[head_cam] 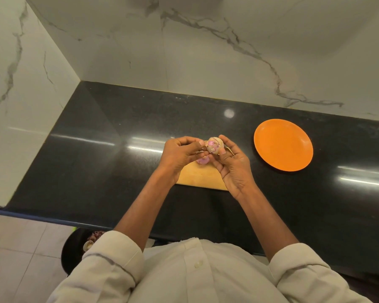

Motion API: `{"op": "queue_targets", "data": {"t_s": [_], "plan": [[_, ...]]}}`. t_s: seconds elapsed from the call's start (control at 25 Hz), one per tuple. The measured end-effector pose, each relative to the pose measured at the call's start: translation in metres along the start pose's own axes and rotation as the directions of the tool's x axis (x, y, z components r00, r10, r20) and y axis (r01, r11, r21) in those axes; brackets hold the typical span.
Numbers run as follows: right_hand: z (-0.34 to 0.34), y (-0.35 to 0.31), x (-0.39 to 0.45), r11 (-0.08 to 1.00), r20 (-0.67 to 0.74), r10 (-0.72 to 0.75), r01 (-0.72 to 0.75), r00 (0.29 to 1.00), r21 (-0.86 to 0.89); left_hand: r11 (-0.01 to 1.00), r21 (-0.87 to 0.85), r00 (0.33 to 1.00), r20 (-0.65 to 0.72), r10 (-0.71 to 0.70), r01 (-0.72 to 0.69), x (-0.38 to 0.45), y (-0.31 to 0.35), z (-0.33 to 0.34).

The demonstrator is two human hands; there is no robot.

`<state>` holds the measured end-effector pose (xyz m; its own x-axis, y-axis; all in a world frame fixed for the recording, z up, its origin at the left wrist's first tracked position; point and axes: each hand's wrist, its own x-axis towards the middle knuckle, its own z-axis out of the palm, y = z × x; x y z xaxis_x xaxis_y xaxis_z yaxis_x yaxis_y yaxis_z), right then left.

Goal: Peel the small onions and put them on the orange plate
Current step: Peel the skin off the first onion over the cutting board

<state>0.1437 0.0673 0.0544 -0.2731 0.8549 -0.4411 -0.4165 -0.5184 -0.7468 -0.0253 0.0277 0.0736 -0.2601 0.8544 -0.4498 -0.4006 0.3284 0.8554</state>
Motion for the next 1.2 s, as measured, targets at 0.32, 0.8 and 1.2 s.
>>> {"op": "queue_targets", "data": {"t_s": [0.32,0.8,1.2], "plan": [[0.002,-0.007,0.003,0.997,0.062,-0.03,0.034,0.998,-0.067,0.986,0.136,0.995,0.006,0.095,-0.095,0.005,-0.003,0.005],[0.002,-0.013,0.01,0.994,0.073,0.063,-0.069,0.995,0.086,0.988,0.115,0.994,0.02,0.104,-0.106,0.01,-0.004,0.009],[0.001,-0.014,0.01,0.981,0.158,0.056,-0.084,0.986,0.177,0.998,-0.064,0.994,0.103,0.026,-0.019,0.011,-0.003,0.003]]}}
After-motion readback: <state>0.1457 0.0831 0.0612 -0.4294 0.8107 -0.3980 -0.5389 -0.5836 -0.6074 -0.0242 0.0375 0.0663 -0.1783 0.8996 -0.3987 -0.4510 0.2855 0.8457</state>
